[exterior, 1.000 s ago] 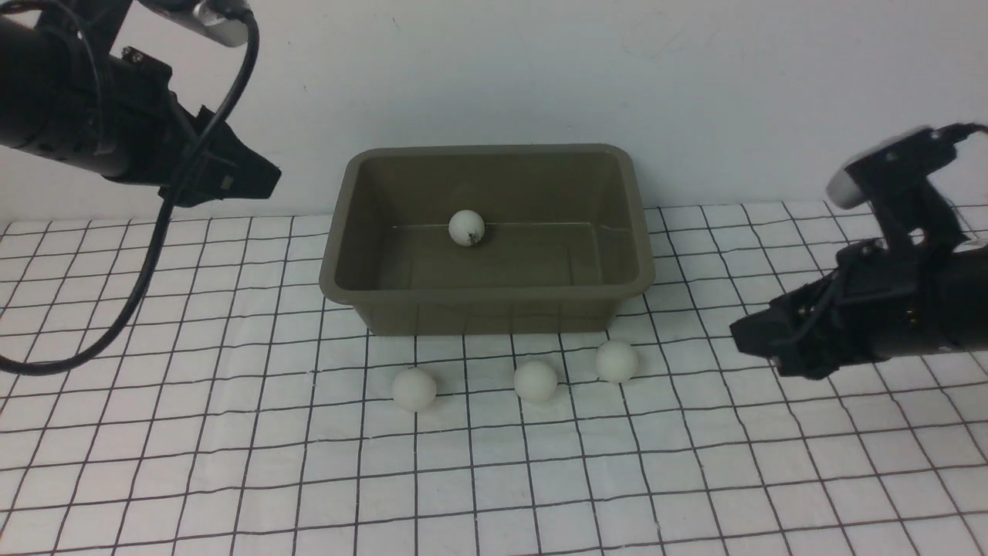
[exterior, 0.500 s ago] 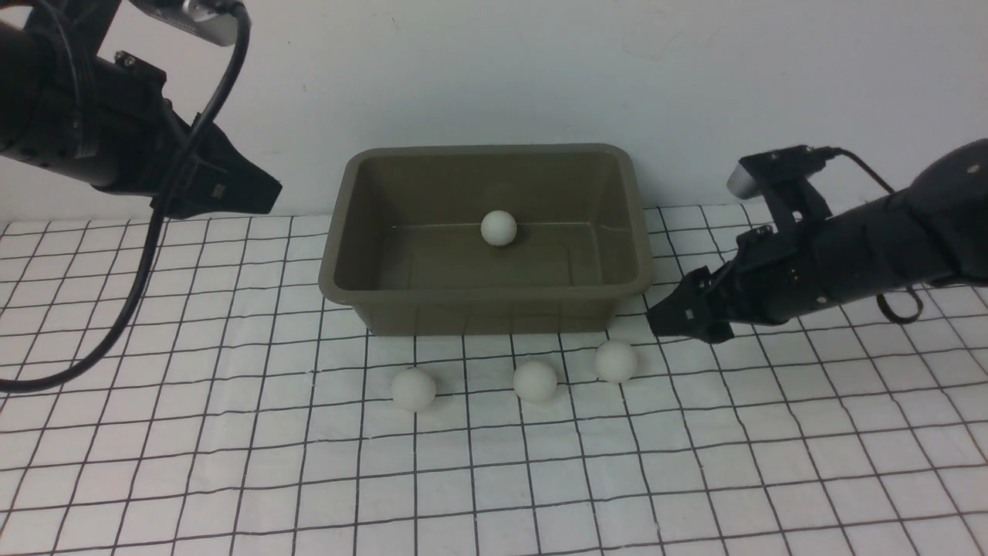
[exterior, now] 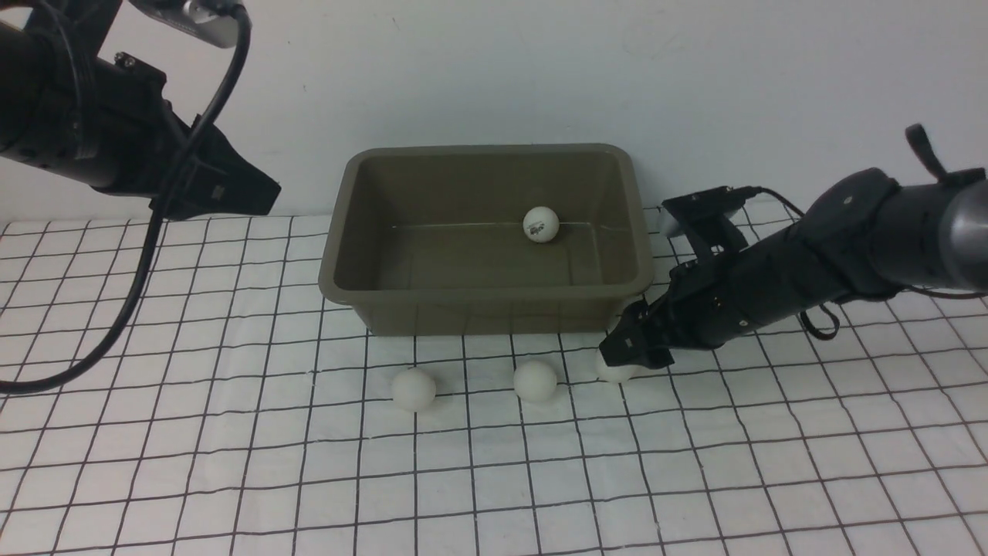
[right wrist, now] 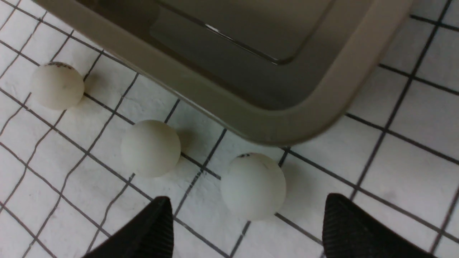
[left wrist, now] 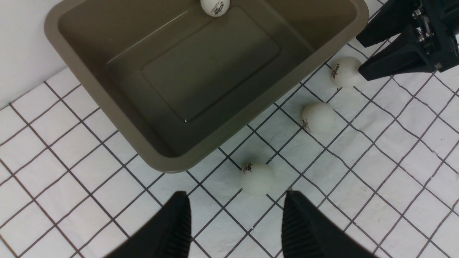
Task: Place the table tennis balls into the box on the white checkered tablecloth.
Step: 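Reach for and grasp a ping pong ball on the table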
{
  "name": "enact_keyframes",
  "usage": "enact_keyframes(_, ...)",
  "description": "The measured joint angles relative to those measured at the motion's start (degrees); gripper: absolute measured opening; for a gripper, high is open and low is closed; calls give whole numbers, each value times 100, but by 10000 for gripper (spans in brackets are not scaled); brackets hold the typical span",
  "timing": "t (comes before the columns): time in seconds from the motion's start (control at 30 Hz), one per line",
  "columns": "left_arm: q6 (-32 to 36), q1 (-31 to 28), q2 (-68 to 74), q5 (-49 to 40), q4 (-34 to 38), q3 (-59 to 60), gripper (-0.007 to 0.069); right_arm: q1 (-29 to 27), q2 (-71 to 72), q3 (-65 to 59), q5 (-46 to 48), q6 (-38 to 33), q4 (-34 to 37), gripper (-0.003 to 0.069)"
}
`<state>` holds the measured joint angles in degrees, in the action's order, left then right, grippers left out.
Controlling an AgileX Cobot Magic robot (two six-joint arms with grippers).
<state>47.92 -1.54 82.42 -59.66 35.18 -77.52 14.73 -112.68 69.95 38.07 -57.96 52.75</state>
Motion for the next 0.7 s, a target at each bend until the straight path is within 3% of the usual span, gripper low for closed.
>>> enact_keyframes(0.5,0,0,0,0,1,0,321,38,-469,67,-58,-63,306,498)
enact_keyframes(0.6,0,0,0,6,1,0,321,38,-488,67,-58,-182,397,446)
enact_keyframes(0.67,0,0,0,10,1,0,321,45,-488,67,-58,-235,428,353)
enact_keyframes(0.7,0,0,0,10,1,0,321,45,-488,67,-58,-263,428,351)
